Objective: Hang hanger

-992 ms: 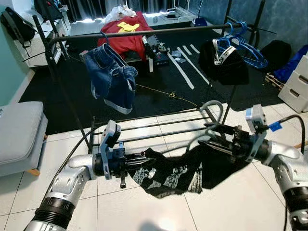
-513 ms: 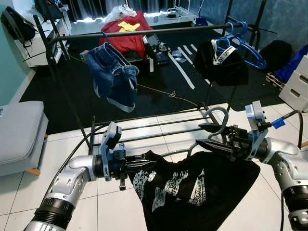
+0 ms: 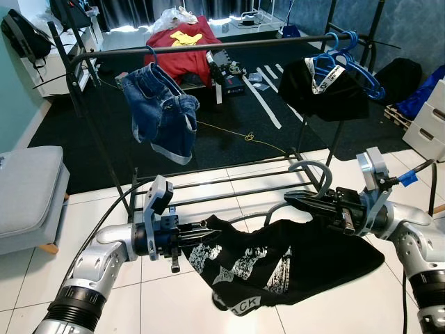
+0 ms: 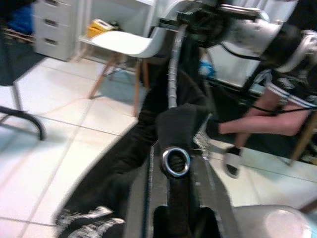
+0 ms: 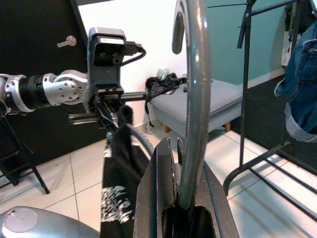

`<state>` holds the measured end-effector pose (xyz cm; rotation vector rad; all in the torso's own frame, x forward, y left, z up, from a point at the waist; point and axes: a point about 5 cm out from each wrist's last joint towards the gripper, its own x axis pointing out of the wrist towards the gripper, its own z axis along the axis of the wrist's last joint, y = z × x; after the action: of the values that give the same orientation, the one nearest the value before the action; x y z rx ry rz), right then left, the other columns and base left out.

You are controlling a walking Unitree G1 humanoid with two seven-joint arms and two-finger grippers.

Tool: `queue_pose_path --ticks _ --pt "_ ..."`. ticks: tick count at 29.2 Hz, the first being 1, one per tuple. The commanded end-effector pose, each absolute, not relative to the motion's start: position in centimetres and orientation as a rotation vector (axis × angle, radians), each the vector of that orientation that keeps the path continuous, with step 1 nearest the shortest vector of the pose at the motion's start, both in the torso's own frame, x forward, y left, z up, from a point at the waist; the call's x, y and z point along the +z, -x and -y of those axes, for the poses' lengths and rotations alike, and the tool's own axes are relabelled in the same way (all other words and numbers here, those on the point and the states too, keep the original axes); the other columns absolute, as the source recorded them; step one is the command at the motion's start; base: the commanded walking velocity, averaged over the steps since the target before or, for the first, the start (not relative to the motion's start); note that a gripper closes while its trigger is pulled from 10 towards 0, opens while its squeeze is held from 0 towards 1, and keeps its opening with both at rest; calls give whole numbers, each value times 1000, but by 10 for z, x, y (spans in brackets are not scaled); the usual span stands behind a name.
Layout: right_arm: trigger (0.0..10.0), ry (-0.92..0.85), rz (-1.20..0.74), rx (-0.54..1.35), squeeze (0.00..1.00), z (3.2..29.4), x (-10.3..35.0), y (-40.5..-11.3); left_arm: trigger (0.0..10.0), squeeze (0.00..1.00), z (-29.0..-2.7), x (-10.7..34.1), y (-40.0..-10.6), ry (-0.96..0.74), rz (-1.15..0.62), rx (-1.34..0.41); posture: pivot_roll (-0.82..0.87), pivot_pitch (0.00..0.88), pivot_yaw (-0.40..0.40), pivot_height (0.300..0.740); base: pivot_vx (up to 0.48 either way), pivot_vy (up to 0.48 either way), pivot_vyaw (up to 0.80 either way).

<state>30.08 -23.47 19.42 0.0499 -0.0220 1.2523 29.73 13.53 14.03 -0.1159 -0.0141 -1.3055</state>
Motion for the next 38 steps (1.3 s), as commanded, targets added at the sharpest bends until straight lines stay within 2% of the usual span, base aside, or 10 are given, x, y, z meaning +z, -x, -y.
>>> queue_pose_path --ticks 1,2,11,16,17,30,31,32,33,38 --pt "0 -58 19 1212 0 237 194 -300 10000 655 -136 141 -300 88 20 -1276 8 72 50 740 0 0 0" --pt "0 -73 32 1205 0 236 194 -300 10000 1000 -136 139 -303 83 6 -1243 8 74 52 740 0 0 0" --pt "0 -133 55 1189 0 232 190 -293 10000 1000 -139 133 -308 70 -33 -1171 9 85 56 740 0 0 0" --pt "0 -147 -8 1189 0 233 180 -283 10000 992 -159 118 -322 -100 -130 -946 1 98 54 740 0 0 0" --pt "0 -152 -22 1177 0 235 176 -279 10000 39 -166 116 -325 -138 -150 -885 5 104 48 740 0 0 0" --pt "118 -8 -132 779 0 251 143 -295 10000 0 -214 85 -327 -186 -389 -428 34 105 35 740 0 0 0" --pt "3843 -20 -138 681 0 249 134 -299 10000 0 -210 80 -327 25 -356 -281 36 117 37 740 0 0 0" --pt "8157 -56 -136 570 0 245 124 -302 10000 0 -206 68 -323 -33 -454 -165 33 119 35 740 0 0 0" --pt "10000 -86 -125 483 0 243 117 -303 10000 0 -201 58 -319 -89 -525 -109 34 122 34 740 0 0 0" --pt "10000 -237 -81 365 0 235 111 -304 10000 0 -176 60 -319 -15 -431 -234 38 127 36 740 0 0 0"
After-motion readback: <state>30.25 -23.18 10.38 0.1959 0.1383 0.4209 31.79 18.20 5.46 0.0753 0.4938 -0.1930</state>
